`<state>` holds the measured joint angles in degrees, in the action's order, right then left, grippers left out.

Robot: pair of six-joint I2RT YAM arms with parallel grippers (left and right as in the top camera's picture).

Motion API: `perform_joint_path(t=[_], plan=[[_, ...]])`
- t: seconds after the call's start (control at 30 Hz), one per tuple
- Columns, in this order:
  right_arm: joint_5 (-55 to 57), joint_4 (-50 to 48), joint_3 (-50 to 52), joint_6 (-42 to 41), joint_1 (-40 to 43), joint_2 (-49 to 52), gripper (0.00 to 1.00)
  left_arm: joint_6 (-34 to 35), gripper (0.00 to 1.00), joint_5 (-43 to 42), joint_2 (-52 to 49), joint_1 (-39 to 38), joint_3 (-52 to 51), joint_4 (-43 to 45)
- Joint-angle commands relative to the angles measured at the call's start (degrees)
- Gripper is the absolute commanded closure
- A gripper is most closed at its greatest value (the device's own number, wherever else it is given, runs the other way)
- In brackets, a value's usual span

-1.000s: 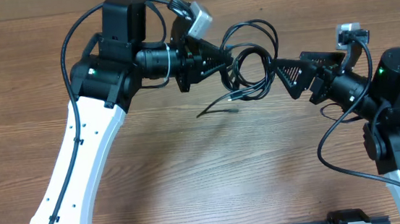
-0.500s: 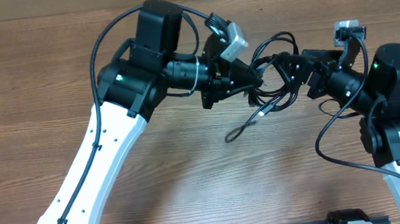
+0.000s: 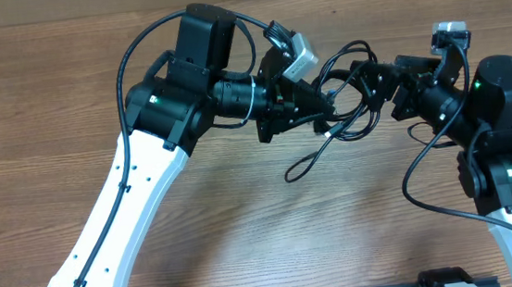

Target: Untangle cables

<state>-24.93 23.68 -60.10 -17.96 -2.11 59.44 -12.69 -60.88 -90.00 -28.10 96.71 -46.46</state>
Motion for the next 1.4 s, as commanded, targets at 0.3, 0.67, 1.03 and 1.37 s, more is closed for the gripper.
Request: perform_joint_path(t=[0.3, 0.67, 1.03, 1.37], plan=[[44.0, 5.3, -1.3, -6.2, 1.6, 0.3, 0.0, -2.9, 0.96, -4.7, 1.6, -0.4, 1.6, -5.1], [59.1, 5.2, -1.3, -6.3, 1.6, 0.3, 0.0, 0.9, 0.96, 12.8, 1.6, 3.9, 1.6, -10.1], [59.1, 3.7, -1.3, -6.3, 2.2, 0.3, 0.0, 7.0, 0.96, 30.8, 1.6, 5.2, 1.6, -14.3], [51.6, 4.4, -1.3, -6.2, 2.2, 0.3, 0.0, 6.9, 0.96, 25.3, 1.6, 5.2, 1.6, -11.5]])
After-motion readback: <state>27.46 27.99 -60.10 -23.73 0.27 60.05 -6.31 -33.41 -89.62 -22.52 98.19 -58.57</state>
